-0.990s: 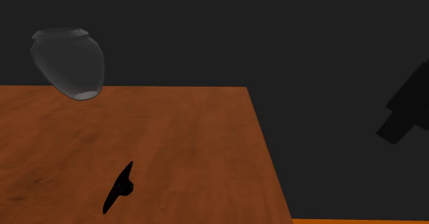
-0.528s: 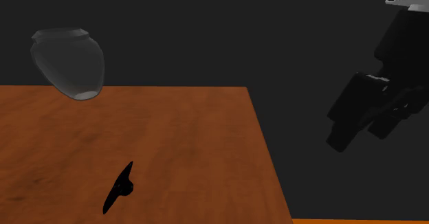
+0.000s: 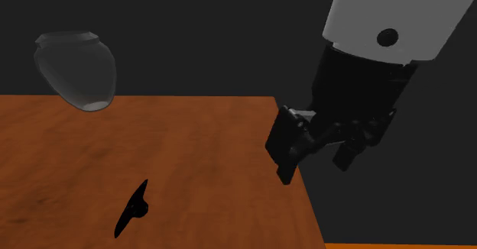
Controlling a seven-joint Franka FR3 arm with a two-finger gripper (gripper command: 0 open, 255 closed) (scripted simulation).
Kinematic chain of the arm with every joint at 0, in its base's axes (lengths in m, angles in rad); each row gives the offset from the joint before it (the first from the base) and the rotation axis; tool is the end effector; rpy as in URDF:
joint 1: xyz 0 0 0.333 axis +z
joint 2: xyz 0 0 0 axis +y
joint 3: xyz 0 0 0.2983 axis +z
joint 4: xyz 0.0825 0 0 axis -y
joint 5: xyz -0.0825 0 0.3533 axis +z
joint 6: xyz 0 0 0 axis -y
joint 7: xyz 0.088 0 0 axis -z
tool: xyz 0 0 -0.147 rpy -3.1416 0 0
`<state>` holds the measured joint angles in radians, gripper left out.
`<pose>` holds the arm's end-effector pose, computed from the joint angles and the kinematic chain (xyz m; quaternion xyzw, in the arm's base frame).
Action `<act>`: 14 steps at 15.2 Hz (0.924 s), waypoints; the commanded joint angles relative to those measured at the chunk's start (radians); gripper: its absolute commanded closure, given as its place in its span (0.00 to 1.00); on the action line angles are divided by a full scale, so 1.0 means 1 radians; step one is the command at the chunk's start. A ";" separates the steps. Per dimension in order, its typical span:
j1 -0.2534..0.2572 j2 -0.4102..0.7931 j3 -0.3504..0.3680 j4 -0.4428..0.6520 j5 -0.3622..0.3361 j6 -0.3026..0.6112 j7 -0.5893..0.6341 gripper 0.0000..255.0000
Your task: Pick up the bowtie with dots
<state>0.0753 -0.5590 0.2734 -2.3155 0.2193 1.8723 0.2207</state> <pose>0.3490 0.1631 0.5006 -0.9979 -0.0202 -0.0402 0.0466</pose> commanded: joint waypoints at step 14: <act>0.016 0.485 0.294 0.328 -0.130 0.175 0.443 0.00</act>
<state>0.0889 -0.1164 0.5513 -2.0195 0.1134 2.0395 0.6279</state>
